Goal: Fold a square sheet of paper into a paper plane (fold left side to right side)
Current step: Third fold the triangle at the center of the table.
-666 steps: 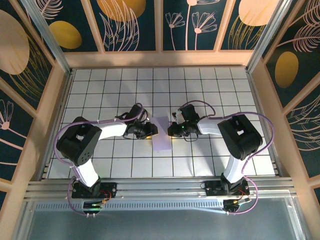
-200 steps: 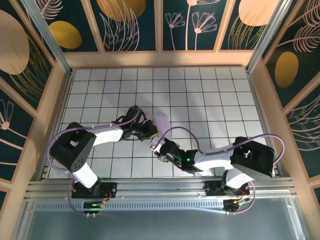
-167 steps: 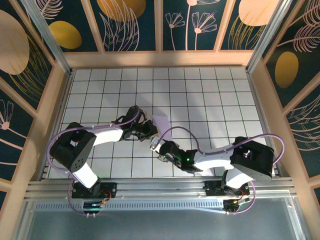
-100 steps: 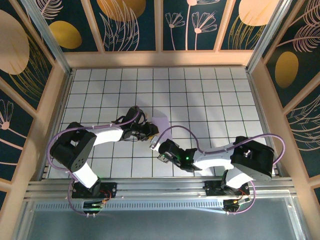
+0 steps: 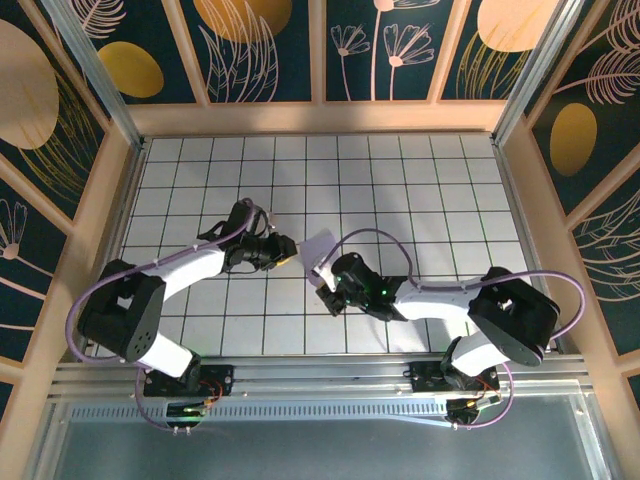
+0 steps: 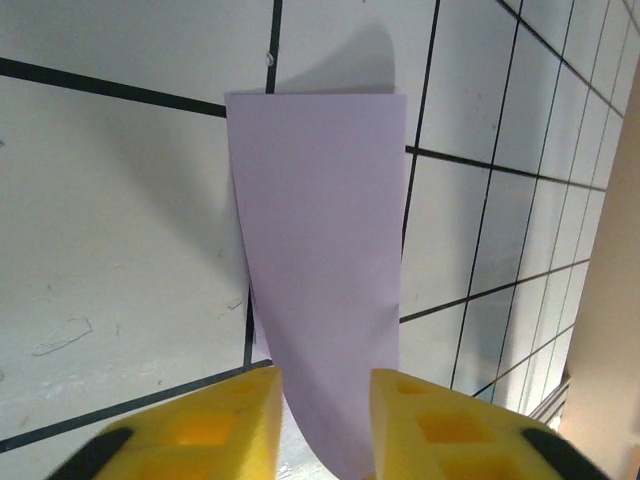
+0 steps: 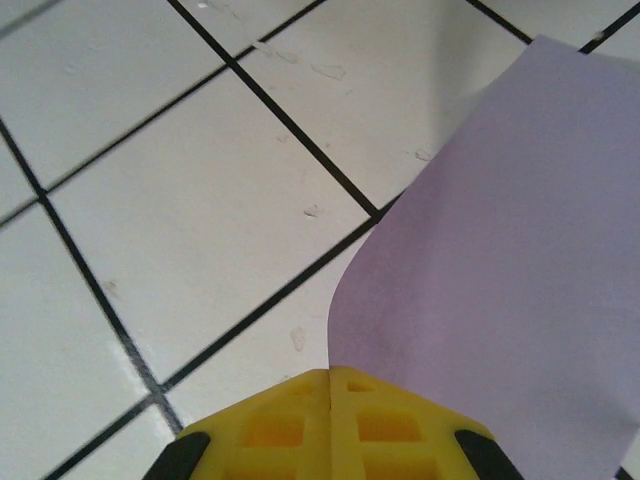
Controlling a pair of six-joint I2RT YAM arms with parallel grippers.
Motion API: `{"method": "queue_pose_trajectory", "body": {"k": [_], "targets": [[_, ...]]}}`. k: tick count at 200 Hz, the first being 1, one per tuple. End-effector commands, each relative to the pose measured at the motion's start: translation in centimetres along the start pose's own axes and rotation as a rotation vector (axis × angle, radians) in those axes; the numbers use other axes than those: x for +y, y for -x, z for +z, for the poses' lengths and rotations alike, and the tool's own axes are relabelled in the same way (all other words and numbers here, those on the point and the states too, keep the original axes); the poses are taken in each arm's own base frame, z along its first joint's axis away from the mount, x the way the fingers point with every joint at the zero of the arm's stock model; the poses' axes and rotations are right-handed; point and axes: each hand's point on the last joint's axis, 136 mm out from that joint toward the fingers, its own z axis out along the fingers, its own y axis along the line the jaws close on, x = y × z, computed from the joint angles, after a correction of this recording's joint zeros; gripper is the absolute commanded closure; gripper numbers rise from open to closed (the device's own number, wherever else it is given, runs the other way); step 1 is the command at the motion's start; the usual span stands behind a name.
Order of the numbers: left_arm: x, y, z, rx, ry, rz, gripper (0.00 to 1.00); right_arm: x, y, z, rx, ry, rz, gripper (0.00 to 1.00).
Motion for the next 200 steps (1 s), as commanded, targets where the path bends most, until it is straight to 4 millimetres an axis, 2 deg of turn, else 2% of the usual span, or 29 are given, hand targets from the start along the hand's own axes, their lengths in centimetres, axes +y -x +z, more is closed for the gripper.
{"method": "queue_pose_trajectory", "body": {"k": [1,38,45,48,60,106,200], "targets": [[-0.6,0.2,0.8,0.042,-0.006,0.051,0.78,2.0,1.2,-0.5,0.008,0.165,0.11,1.0],[-2.0,1.1,2.7,0.091,-0.031,0.1,0.85,2.0,1.5,0.0,0.03,0.254,0.213,1.0],[-0.8,0.6,3.8,0.124,0.002,0.097,0.86,2.1,1.3,0.2,0.037,0.261,0.224,1.0],[-1.4,1.2,3.8,0.117,-0.002,0.111,0.86,2.0,1.3,0.3,0.039,0.261,0.227,1.0],[-1.4,1.3,4.4,0.128,0.016,0.128,0.87,2.0,1.1,0.5,0.049,0.265,0.238,1.0],[-0.6,-0.1,7.0,0.207,0.072,0.176,0.89,1.9,0.8,0.9,0.065,0.273,0.258,1.0],[2.0,-1.4,9.3,0.247,0.213,0.219,0.96,0.5,0.5,1.0,0.077,0.285,0.368,1.0]]}}
